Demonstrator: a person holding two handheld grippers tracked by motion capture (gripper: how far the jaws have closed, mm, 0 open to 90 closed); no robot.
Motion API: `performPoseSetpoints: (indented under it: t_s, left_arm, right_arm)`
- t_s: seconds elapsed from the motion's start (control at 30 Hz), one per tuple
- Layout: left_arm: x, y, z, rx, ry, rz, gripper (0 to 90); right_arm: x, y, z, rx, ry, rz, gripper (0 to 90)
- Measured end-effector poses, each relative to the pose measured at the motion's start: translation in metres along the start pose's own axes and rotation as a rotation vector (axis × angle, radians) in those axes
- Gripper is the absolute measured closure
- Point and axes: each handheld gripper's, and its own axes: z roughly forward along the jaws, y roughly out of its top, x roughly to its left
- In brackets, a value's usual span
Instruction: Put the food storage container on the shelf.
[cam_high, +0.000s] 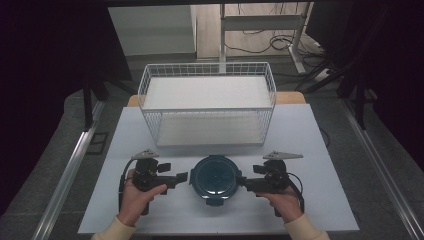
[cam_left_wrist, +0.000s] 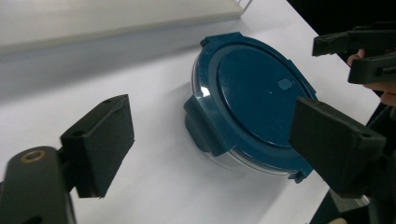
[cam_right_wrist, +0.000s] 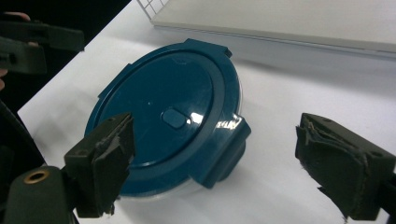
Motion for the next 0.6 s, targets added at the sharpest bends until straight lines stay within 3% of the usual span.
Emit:
performPoseSetpoints:
  t_s: [0.17, 0.6]
  left_arm:
    - [0.002, 0.0, 0.009, 0.034, -0.022, -0.03, 11.0]
    - [0.002, 0.003, 0.032, 0.103, -0.063, -0.093, 9.6]
  right_arm:
    - [0.0, -0.002, 0.008, 0.032, 0.012, 0.017, 11.0]
    - [0.003, -0.001, 0.023, 0.05, 0.028, 0.06, 9.4]
